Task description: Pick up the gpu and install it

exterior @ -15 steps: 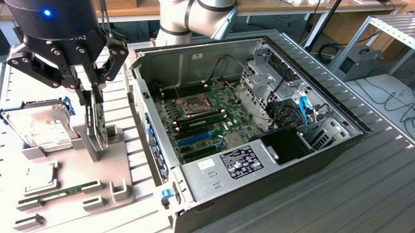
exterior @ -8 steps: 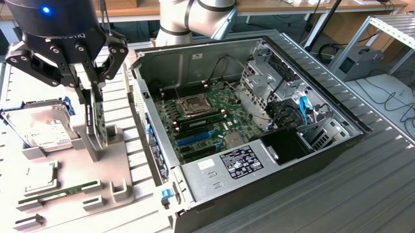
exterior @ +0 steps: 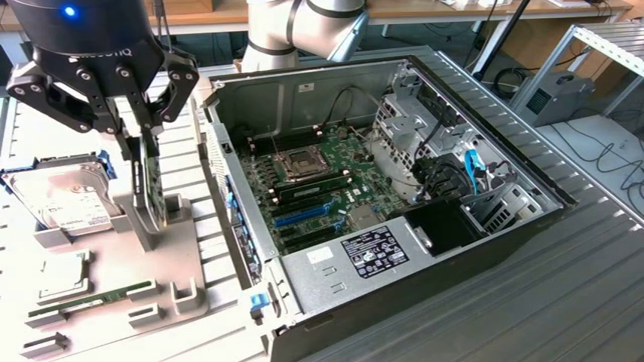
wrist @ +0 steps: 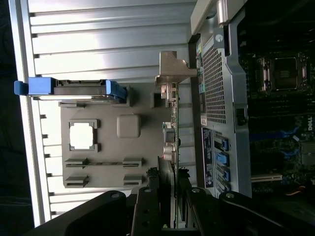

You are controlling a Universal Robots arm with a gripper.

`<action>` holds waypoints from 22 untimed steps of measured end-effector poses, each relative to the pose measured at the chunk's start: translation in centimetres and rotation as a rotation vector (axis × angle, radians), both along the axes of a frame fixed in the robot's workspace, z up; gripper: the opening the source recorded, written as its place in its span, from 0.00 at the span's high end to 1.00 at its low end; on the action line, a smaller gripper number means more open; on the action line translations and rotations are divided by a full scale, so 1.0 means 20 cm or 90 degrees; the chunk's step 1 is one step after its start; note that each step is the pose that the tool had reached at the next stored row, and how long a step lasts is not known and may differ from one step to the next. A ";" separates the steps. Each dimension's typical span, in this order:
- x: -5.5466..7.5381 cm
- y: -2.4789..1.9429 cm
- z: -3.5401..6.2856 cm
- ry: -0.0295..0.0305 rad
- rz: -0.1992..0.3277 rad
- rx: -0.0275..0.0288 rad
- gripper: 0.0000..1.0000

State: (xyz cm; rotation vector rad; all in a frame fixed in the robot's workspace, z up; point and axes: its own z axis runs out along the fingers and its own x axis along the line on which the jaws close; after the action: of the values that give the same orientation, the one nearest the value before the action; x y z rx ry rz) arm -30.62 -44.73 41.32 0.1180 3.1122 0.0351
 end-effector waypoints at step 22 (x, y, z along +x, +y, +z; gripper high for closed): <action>0.00 0.000 0.042 0.0000 0.000 0.0000 0.74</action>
State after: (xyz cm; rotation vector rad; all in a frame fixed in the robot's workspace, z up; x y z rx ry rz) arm -30.62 -44.73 42.17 0.1180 3.1122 0.0350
